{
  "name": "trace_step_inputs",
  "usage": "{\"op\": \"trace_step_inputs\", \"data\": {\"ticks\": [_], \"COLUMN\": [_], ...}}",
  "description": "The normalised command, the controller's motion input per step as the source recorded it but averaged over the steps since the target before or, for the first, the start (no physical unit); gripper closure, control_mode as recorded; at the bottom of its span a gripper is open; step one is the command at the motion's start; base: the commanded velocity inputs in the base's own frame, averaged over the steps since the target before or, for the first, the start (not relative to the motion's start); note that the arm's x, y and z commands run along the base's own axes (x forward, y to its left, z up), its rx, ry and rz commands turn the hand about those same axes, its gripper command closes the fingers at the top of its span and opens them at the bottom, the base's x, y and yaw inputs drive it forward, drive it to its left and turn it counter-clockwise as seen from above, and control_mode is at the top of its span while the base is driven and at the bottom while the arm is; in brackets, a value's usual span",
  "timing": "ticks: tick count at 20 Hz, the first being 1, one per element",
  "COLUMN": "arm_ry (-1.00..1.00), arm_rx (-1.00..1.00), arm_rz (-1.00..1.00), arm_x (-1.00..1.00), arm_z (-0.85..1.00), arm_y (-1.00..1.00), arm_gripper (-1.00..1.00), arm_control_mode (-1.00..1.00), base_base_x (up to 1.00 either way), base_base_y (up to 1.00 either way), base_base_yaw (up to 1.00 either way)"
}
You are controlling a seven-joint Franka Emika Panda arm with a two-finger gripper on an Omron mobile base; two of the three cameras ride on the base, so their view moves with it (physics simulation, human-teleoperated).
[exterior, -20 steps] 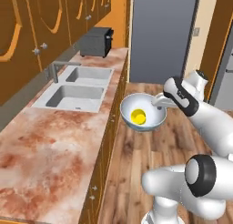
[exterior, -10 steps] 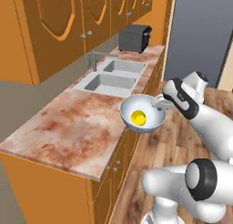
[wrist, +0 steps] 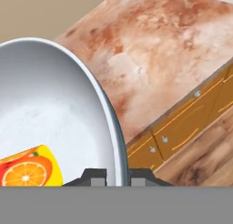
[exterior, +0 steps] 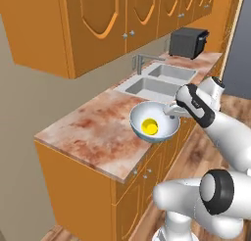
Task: Place the cup inside the bowl on the dining table and move the bowl to any counter.
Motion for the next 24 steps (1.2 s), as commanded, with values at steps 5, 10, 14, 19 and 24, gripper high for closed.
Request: {"op": "trace_step_inputs", "data": {"ticks": [5,10,14,19,24], "arm_ry": [0.0,0.0,0.0,0.0,0.0], "arm_rx": [0.0,0.0,0.0,0.0,0.0], "arm_rz": [0.0,0.0,0.0,0.0,0.0], "arm_x": [0.0,0.0,0.0,0.0,0.0], "arm_z": [0.0,0.0,0.0,0.0,0.0], "arm_y": [0.0,0.0,0.0,0.0,0.0], "arm_gripper": [1.0,1.0,1.0,1.0,1.0], "arm_control_mode": [1.0,1.0,1.0,1.0,1.0], "base_base_x": [0.08,0.29,0.43,0.62,0.0], "base_base_y": [0.08,0.0,-0.28,-0.37,-0.06], "base_base_yaw": [0.33,0.31,0.35,0.35,0.22]}}
